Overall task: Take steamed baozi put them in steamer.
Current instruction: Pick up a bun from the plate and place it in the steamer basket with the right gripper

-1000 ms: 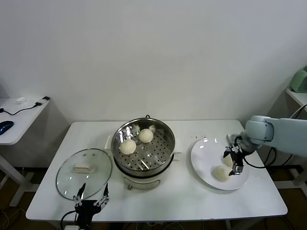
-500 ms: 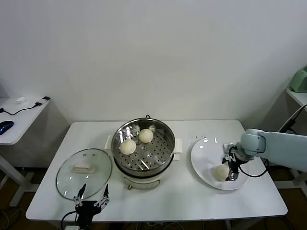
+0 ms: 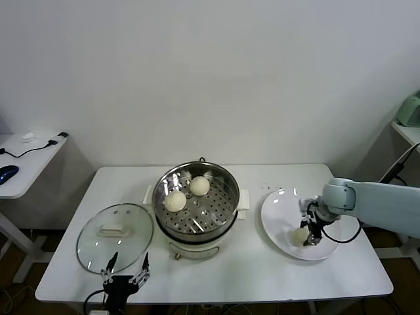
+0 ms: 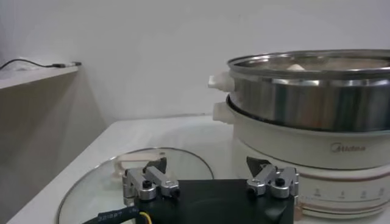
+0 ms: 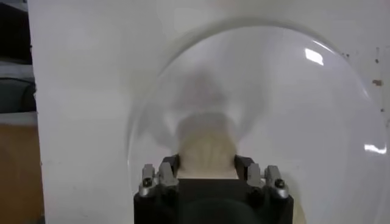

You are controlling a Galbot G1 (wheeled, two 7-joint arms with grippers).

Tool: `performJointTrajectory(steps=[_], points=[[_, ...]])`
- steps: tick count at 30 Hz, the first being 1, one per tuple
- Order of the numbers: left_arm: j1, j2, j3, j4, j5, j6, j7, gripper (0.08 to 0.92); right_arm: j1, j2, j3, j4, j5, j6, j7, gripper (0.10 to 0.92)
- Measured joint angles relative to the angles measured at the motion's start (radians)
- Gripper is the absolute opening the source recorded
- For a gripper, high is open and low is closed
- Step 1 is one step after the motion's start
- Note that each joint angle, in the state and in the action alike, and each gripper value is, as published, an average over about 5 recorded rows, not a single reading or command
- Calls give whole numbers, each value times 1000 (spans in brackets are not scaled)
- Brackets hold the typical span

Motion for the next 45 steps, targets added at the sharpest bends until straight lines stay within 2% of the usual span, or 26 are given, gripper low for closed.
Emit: performJointTrajectory(steps=[11,23,33,45], points=[[-2,0,8,-11,5,3,0,823,193,60,-42,-9,-1,79,-115,611],[3,0,4,-19,7,3,-1,823,431,301,82,31,-28,275,-270,611],[10,-6,-4,-21,5,-3,-8,823,421,530,158,67,-176,528,-318,611],[5,-12,-6,-10,3,-3,-10,823,291,636,167,47,-403,762,-284,611]])
